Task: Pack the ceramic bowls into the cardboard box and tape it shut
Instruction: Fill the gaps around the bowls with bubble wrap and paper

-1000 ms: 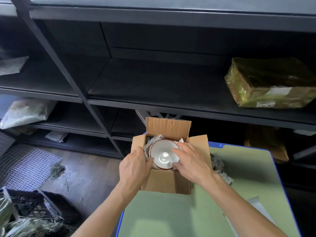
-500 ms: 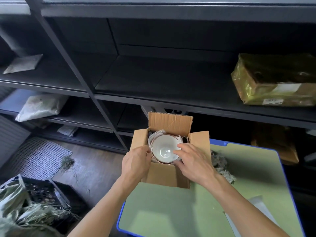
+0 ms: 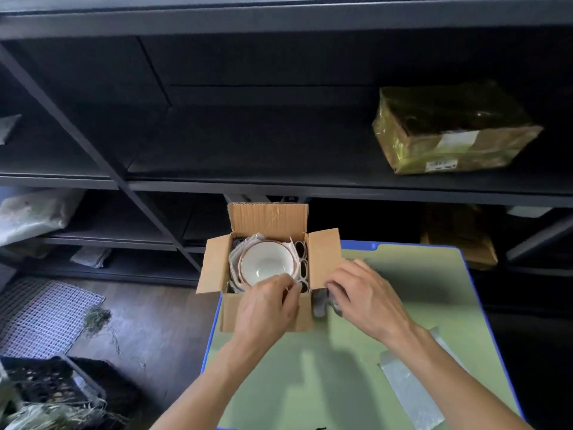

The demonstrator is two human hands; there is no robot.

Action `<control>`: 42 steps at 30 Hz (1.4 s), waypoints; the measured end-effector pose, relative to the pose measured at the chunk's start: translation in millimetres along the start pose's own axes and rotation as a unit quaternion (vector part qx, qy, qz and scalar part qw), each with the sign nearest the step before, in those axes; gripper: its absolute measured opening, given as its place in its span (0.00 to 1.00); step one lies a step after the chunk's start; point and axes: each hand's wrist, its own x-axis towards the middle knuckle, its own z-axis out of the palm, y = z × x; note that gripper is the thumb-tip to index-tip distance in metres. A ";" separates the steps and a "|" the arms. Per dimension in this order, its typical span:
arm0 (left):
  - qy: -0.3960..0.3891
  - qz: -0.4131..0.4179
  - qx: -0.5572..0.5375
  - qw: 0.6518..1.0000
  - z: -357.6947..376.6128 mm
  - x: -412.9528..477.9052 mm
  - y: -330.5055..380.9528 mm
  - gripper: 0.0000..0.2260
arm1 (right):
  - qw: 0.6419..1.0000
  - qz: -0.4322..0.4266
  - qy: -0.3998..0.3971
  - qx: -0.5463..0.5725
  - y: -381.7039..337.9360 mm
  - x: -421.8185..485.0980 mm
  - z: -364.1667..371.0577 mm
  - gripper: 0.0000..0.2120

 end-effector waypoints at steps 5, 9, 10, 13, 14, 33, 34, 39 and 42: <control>-0.048 0.085 -0.036 0.995 21.8 4.1 27.7 0.12 | 0.995 0.097 -0.011 -0.009 39.1 -27.3 -14.2 0.02; -0.090 0.124 -0.036 0.988 46.0 -2.1 43.0 0.12 | 0.984 0.167 -0.064 -0.022 71.7 -54.7 -13.8 0.02; -0.101 0.130 -0.032 0.986 52.1 -4.4 45.7 0.12 | 0.980 0.180 -0.079 -0.026 77.4 -60.4 -11.1 0.04; -0.144 0.145 -0.022 0.979 69.5 -9.1 51.2 0.11 | 0.966 0.225 -0.123 -0.040 89.1 -74.8 -0.6 0.08; -0.159 0.144 -0.020 0.977 75.5 -9.8 51.8 0.09 | 0.961 0.237 -0.133 -0.042 92.6 -78.8 3.8 0.10; -0.271 0.067 0.008 0.960 139.2 10.6 56.9 0.17 | 0.925 0.329 -0.186 -0.029 127.3 -64.1 68.5 0.18; -0.269 0.065 0.001 0.961 140.4 10.6 56.1 0.18 | 0.927 0.329 -0.182 -0.020 127.2 -65.3 64.4 0.15; -0.252 0.075 -0.036 0.964 145.9 10.0 60.3 0.22 | 0.919 0.352 -0.169 0.048 128.1 -74.8 39.6 0.10; -0.260 0.084 -0.052 0.960 151.0 10.8 66.5 0.23 | 0.922 0.337 -0.162 0.104 120.5 -79.5 28.6 0.09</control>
